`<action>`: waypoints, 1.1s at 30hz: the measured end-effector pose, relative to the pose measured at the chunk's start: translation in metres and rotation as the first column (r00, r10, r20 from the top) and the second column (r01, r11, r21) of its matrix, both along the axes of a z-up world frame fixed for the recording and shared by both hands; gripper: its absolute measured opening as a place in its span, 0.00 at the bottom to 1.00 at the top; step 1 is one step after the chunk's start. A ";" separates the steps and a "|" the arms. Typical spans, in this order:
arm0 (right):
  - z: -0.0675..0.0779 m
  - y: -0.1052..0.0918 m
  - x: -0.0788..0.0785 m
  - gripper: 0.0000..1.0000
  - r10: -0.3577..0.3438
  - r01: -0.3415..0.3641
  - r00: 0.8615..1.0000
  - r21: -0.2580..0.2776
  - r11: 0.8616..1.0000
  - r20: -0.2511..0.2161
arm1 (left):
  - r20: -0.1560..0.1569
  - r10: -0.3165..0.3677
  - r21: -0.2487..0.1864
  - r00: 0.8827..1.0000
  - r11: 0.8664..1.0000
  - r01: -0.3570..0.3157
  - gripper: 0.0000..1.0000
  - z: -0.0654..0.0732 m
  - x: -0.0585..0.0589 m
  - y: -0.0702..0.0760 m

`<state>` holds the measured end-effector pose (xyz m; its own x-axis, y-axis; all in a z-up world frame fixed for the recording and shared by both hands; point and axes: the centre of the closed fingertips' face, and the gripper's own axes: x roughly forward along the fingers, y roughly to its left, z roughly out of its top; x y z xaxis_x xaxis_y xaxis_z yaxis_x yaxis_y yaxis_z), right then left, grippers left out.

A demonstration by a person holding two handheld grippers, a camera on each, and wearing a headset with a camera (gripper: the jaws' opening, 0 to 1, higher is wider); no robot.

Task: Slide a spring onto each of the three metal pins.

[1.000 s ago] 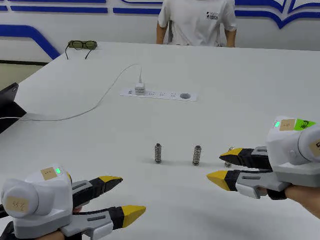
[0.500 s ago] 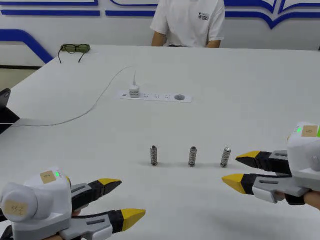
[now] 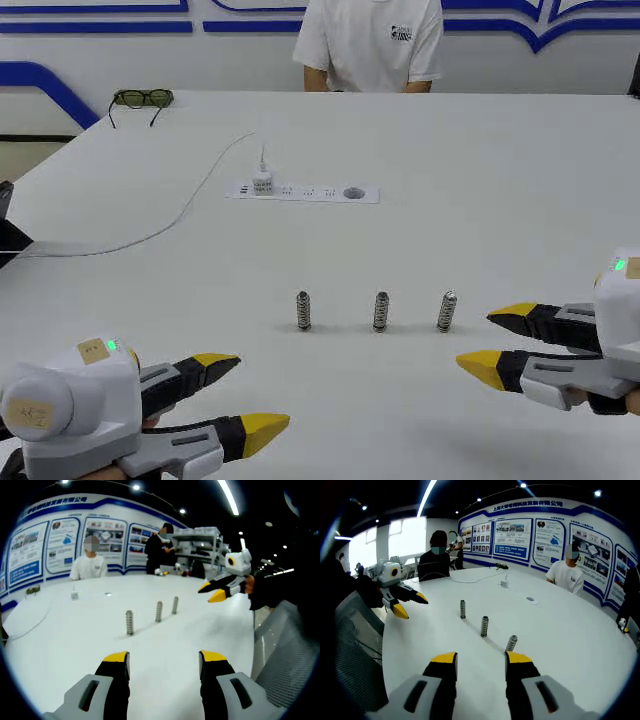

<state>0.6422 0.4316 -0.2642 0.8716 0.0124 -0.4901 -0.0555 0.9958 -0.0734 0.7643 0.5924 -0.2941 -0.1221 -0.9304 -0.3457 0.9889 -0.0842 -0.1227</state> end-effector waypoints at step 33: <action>-0.013 -0.013 -0.012 0.46 -0.021 0.017 0.997 0.048 0.999 0.074 | 0.006 0.029 0.011 1.000 1.000 -0.029 0.57 0.001 0.006 -0.001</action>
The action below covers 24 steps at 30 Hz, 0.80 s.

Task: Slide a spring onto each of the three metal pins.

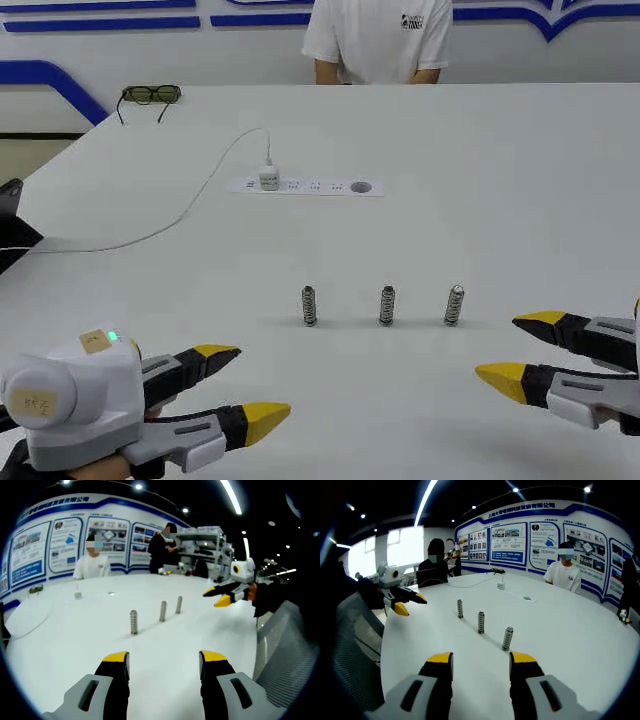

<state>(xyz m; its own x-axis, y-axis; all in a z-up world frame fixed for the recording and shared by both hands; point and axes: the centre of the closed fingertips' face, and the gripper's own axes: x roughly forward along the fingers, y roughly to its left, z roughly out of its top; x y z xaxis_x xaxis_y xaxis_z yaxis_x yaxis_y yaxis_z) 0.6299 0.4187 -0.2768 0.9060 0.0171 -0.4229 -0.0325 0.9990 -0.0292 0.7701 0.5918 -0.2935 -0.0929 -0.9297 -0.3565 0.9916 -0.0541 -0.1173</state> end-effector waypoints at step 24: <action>0.005 0.005 0.000 0.49 -0.004 0.004 1.000 -0.004 1.000 0.010 | -0.003 0.003 -0.011 1.000 1.000 -0.003 0.57 0.002 0.000 0.001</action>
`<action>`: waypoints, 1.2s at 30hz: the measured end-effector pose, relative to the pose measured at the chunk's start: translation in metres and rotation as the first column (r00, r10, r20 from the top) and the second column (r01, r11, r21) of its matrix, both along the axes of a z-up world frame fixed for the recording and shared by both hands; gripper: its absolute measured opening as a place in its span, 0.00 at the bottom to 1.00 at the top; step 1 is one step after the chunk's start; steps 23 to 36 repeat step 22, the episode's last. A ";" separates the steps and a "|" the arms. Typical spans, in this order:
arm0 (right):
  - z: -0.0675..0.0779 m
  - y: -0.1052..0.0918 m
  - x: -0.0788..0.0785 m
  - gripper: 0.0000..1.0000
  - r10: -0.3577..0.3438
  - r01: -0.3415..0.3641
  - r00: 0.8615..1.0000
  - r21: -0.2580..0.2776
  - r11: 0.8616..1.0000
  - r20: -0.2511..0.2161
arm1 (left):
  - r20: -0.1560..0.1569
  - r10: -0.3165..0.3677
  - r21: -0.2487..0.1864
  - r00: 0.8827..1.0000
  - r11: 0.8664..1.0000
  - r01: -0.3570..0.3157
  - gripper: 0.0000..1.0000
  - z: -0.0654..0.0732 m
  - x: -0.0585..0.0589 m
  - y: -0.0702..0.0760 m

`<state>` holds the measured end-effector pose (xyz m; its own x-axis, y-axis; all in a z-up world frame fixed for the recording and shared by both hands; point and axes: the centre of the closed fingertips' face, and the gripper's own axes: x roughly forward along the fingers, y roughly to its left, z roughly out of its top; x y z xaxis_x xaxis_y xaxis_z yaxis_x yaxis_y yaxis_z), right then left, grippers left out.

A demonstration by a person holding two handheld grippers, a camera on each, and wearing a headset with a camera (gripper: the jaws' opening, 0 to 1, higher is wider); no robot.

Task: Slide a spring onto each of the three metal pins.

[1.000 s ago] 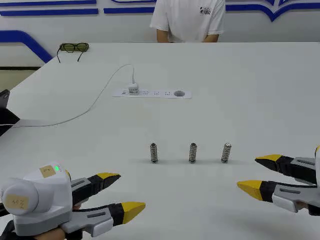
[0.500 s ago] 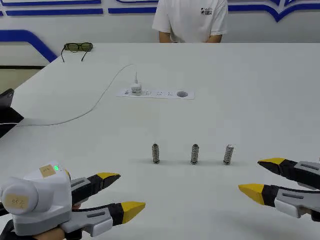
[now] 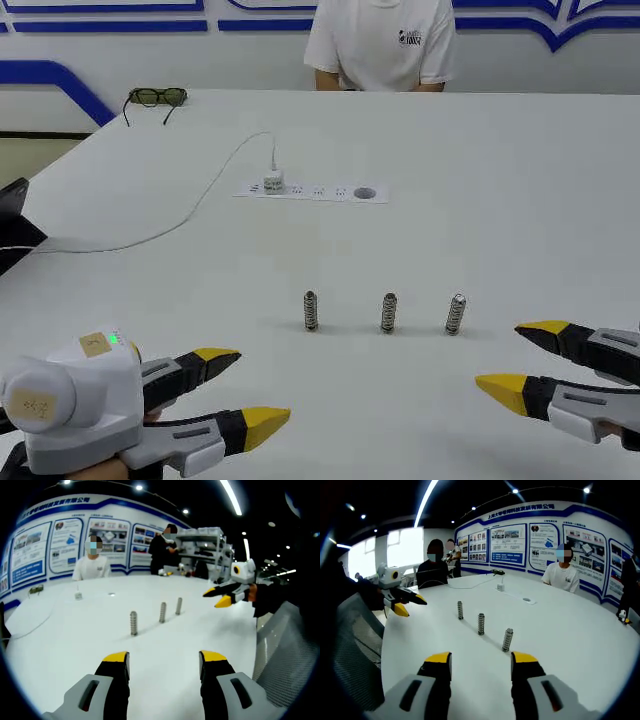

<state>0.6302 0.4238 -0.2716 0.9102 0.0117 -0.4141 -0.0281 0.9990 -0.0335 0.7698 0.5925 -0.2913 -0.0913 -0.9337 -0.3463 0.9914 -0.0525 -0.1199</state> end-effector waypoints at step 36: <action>-0.002 -0.001 -0.001 0.50 -0.006 0.006 1.000 -0.004 1.000 -0.008 | -0.006 -0.002 -0.007 1.000 1.000 0.002 0.57 0.000 -0.001 -0.001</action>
